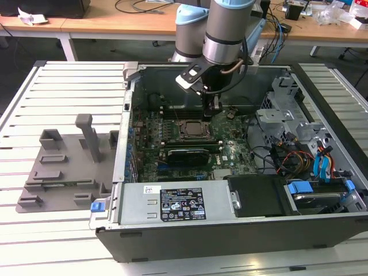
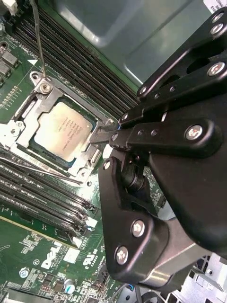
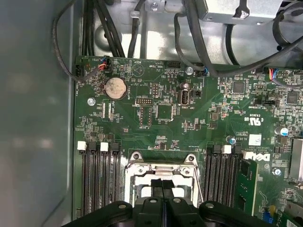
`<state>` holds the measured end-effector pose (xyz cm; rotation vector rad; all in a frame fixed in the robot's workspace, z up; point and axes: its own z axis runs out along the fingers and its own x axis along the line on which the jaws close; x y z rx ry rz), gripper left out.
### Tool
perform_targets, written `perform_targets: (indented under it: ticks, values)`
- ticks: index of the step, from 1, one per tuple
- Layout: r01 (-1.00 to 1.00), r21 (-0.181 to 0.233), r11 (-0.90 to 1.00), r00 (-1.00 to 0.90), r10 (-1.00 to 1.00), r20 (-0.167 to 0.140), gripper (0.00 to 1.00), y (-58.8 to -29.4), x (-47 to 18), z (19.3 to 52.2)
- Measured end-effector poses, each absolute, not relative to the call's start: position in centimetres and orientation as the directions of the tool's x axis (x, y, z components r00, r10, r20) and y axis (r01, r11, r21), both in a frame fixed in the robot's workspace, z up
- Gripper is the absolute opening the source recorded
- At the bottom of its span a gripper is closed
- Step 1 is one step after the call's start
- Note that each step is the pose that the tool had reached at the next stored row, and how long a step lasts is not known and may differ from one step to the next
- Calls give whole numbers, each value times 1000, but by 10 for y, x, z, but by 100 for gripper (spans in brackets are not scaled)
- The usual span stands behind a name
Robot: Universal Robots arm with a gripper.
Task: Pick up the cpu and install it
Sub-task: 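Close the cpu cover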
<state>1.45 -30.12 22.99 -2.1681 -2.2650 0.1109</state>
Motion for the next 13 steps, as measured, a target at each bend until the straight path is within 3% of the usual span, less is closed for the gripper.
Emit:
perform_targets:
  ticks: [13]
  values:
    - [997,-54,49,-51,998,-39,11,-307,-28,212]
